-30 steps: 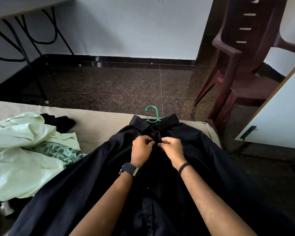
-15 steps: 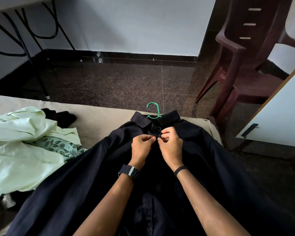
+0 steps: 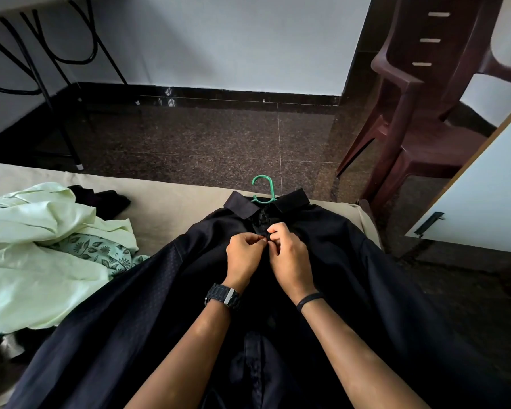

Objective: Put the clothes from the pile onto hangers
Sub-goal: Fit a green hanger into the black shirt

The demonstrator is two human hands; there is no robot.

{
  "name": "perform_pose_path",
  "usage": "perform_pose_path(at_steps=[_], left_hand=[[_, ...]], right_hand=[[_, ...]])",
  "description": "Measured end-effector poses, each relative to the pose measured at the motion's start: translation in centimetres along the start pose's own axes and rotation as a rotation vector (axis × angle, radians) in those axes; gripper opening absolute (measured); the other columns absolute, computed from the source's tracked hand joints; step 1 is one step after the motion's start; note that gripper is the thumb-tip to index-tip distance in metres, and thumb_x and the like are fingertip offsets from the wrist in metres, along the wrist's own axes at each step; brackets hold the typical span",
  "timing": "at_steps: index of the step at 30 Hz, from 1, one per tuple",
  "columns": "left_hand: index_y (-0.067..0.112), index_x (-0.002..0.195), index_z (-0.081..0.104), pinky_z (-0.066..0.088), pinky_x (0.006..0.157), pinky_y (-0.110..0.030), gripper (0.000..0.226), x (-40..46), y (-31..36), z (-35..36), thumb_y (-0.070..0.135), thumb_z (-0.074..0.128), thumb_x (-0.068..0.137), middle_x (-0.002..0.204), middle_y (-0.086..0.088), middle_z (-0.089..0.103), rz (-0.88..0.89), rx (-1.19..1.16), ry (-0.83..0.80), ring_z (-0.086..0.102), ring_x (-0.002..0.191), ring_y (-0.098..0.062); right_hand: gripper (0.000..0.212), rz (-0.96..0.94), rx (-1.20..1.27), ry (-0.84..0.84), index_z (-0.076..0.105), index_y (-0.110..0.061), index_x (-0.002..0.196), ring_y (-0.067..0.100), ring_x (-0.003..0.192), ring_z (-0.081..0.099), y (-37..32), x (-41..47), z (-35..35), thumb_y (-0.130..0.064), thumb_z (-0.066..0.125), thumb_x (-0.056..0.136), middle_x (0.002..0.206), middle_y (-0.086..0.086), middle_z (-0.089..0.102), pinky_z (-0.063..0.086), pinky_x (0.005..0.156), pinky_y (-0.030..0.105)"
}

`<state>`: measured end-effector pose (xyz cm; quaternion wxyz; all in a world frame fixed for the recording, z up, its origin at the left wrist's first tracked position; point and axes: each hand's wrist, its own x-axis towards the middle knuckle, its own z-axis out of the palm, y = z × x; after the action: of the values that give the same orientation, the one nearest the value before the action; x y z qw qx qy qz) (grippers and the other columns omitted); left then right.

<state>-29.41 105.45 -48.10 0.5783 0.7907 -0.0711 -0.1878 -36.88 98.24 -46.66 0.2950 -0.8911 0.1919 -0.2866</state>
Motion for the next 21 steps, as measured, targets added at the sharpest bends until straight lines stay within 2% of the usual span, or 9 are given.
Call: perform_pose_path(at_steps=[5, 9, 14, 16, 18, 21], left_hand=[[0.014, 0.078, 0.074, 0.051, 0.073, -0.029, 0.009, -0.1, -0.5, -0.1, 0.017, 0.067, 0.084, 0.076, 0.0, 0.071, -0.009, 0.017, 0.0, 0.064, 0.075, -0.012], [0.016, 0.075, 0.074, 0.052, 0.072, -0.032, 0.011, -0.1, -1.0, 0.1, 0.019, 0.068, 0.083, 0.073, -0.001, 0.071, -0.025, -0.042, 0.019, 0.063, 0.072, -0.014], [0.019, 0.073, 0.074, 0.055, 0.077, -0.039, 0.011, 0.0, -0.9, 0.5, 0.019, 0.069, 0.082, 0.072, -0.002, 0.072, -0.056, -0.089, 0.037, 0.065, 0.071, -0.015], [0.019, 0.073, 0.073, 0.055, 0.078, -0.04, 0.01, 0.1, -0.9, 0.6, 0.019, 0.07, 0.082, 0.072, -0.003, 0.072, -0.059, -0.102, 0.047, 0.063, 0.068, -0.013], [0.018, 0.073, 0.073, 0.056, 0.078, -0.043, 0.009, 0.1, -1.1, 0.6, 0.018, 0.071, 0.082, 0.071, -0.006, 0.072, -0.06, -0.145, 0.054, 0.064, 0.067, -0.015], [0.017, 0.077, 0.073, 0.056, 0.082, -0.048, 0.006, 0.0, -1.3, 0.7, 0.017, 0.072, 0.082, 0.073, -0.008, 0.073, -0.075, -0.221, 0.048, 0.071, 0.075, -0.026]], right_hand=[[0.021, -0.047, -0.149, -0.096, 0.056, -0.006, 0.11, 0.029, 0.086, 0.058, -0.2, 0.1, -0.2, -0.003, 0.052, 0.09, 0.094, 0.011, 0.064, 0.041, 0.067, 0.037], [0.019, -0.026, -0.144, -0.149, 0.054, -0.007, 0.11, 0.03, 0.087, 0.059, -0.2, 0.6, -0.3, -0.004, 0.05, 0.091, 0.094, 0.012, 0.064, 0.044, 0.07, 0.04], [0.025, 0.016, 0.01, -0.086, 0.057, -0.005, 0.107, 0.028, 0.084, 0.066, 0.0, 0.3, -0.4, 0.003, 0.059, 0.084, 0.09, 0.009, 0.069, 0.051, 0.071, 0.04], [0.021, 0.048, 0.075, -0.053, 0.059, -0.007, 0.104, 0.022, 0.078, 0.067, 0.2, 0.3, -0.4, 0.001, 0.06, 0.084, 0.082, 0.005, 0.07, 0.051, 0.069, 0.033], [0.017, 0.125, 0.167, -0.03, 0.059, -0.01, 0.099, 0.017, 0.071, 0.067, 0.3, 0.5, -0.5, 0.0, 0.06, 0.085, 0.074, 0.002, 0.069, 0.05, 0.065, 0.026], [0.022, 0.298, 0.35, -0.053, 0.054, -0.015, 0.094, 0.01, 0.064, 0.068, 0.5, 1.0, -0.6, 0.003, 0.062, 0.083, 0.073, 0.001, 0.07, 0.054, 0.063, 0.021]])
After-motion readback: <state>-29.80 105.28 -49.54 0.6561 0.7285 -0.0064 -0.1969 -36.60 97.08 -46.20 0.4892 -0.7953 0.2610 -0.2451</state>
